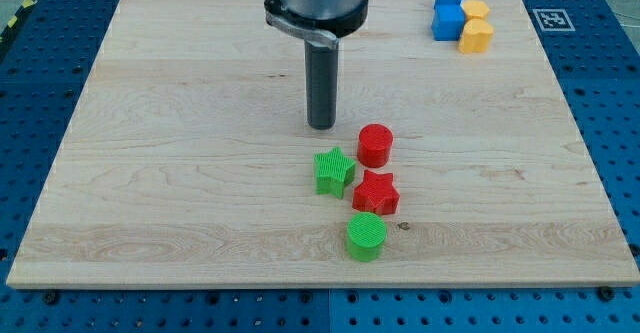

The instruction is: Push red circle into the red star

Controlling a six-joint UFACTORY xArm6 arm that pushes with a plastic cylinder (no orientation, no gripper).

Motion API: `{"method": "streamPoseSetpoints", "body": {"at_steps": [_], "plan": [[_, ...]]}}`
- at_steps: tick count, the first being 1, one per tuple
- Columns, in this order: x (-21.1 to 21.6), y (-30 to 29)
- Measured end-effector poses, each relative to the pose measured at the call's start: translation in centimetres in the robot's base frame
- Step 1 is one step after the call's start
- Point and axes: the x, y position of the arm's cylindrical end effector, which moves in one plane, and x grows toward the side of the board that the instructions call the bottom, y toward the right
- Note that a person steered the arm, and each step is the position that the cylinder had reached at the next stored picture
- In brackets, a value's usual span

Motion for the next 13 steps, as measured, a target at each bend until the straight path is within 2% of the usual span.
{"method": "streamPoseSetpoints", "body": {"at_steps": [2,4,10,13], "plan": [[-5.9,0.0],[-6.2,1.4],[-1.5,4.7],[3.2,6.5]]}}
